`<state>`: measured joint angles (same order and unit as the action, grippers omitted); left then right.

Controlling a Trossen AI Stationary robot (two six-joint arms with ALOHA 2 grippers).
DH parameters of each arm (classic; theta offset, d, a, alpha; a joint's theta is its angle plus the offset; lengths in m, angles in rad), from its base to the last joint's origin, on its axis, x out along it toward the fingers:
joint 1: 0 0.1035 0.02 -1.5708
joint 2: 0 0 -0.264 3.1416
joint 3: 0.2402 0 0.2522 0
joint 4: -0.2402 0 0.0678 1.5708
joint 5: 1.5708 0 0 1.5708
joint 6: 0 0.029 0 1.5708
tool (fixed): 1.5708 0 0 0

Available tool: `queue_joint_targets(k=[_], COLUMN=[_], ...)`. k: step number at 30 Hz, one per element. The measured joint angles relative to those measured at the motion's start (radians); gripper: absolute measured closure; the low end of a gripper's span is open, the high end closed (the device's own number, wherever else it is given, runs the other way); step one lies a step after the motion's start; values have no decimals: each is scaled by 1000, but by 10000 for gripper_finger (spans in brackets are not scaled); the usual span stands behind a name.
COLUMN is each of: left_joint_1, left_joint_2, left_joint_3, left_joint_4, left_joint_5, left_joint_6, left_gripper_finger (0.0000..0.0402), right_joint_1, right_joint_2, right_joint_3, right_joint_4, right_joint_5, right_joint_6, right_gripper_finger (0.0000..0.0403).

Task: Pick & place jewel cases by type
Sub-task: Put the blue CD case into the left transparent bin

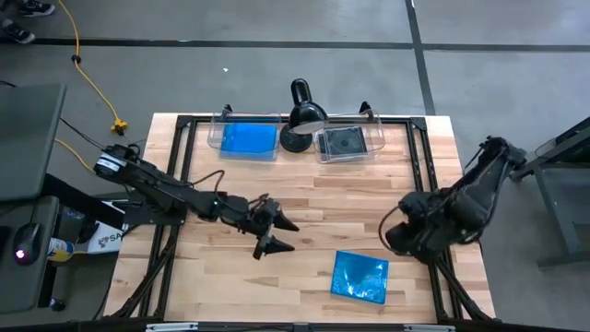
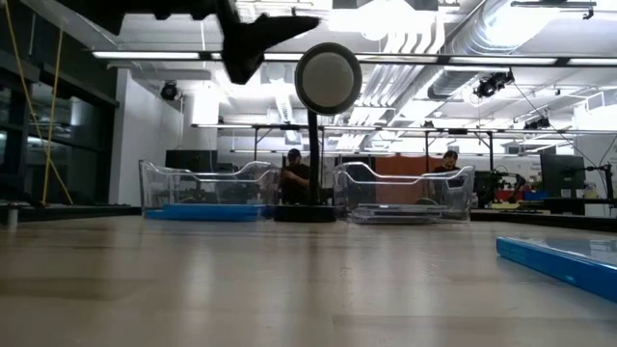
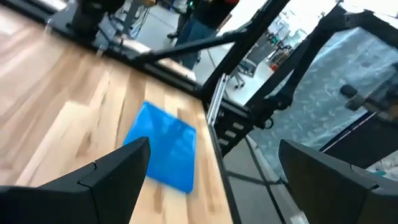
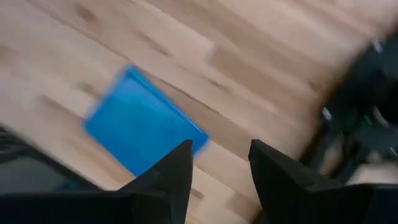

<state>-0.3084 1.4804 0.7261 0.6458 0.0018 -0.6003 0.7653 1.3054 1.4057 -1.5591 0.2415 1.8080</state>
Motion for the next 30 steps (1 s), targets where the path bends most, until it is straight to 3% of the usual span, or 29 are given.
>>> queue_joint_targets(k=[7, 15, 20, 30], left_joint_1=[-15, -19, -35, -74], left_joint_2=[87, 169, 217, 289], left_joint_3=[85, 126, 127, 126], left_joint_4=[1, -49, -101, -122], left_joint_5=[-17, -13, 4, 7], left_joint_6=[-7, -100, -176, -235], left_gripper_finger=[48, 48, 48, 48], right_joint_1=[119, 170, 157, 151], right_joint_2=[3, 3, 17, 148], right_joint_3=[-244, -462, -513, -510], right_joint_4=[193, 593, 749, 842], right_joint_5=[-173, -216, -174, -244], right_joint_6=[173, 270, 275, 320], right_gripper_finger=[259, 259, 259, 259])
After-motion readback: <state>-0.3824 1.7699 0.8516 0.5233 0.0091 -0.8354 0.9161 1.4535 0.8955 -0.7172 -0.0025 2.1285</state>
